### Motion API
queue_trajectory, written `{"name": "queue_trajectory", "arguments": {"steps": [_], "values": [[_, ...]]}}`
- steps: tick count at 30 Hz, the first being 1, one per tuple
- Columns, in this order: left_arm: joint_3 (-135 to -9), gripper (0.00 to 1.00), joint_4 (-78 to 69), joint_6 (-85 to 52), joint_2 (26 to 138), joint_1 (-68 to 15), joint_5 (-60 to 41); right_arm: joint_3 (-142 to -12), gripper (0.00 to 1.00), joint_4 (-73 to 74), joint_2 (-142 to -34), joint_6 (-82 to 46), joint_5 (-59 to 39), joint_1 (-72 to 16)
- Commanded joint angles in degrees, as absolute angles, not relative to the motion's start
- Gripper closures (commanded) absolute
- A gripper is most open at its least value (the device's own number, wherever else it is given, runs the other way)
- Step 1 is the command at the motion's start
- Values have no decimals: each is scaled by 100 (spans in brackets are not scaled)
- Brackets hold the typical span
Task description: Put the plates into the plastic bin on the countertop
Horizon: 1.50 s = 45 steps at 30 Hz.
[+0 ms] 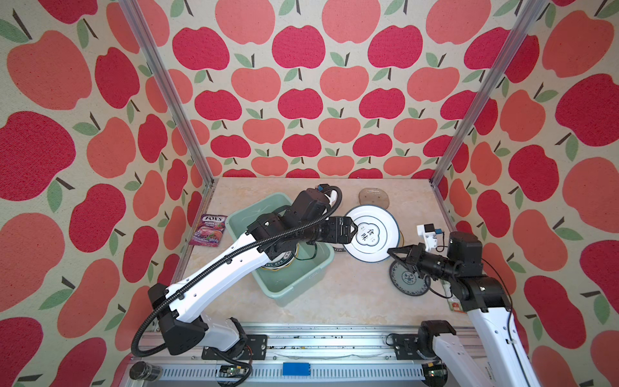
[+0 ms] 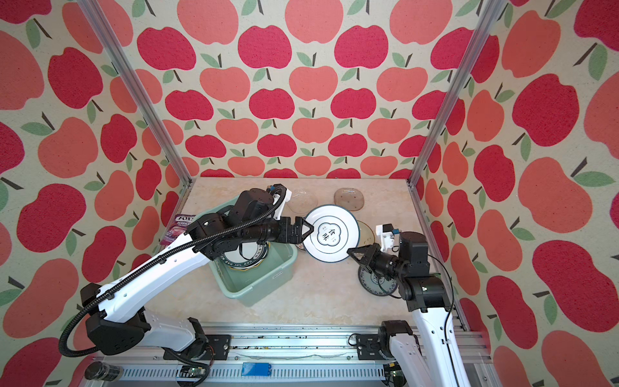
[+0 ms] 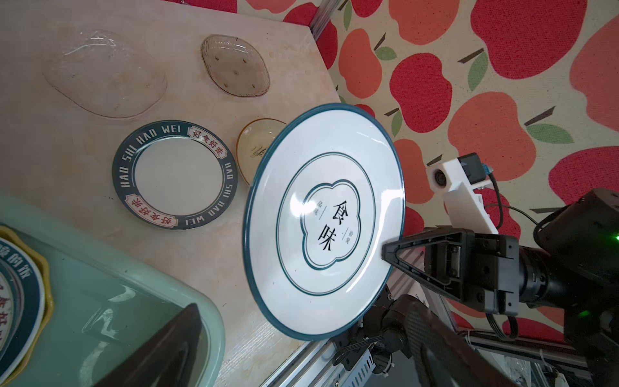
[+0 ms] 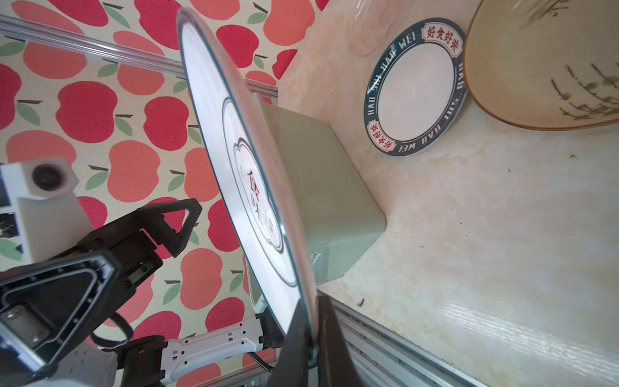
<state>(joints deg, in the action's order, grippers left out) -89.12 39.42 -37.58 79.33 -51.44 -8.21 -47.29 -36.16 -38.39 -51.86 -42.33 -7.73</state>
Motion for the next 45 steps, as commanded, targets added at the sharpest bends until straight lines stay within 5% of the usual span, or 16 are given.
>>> {"name": "queue_trajectory", "arguments": {"steps": [1,11,42,45], "values": [[-8589,6,3462,-4075,7717,-4941,-1262,-5029,100,-3190,-3832,-5484,-4704,-747],[-8050,29,2548,-4460,7577,-4704,-2117,-4995,100,-2718,-3780,-5905,-5032,-760],[-7374,100,1592,-5054,7281,-4772,-2093,-4421,100,-2119,-3603,-6479,-4993,-976],[-7378,100,1641,-5071,7210,-4747,-2073,-4463,89,-2114,-3634,-6382,-4983,-976]]}}
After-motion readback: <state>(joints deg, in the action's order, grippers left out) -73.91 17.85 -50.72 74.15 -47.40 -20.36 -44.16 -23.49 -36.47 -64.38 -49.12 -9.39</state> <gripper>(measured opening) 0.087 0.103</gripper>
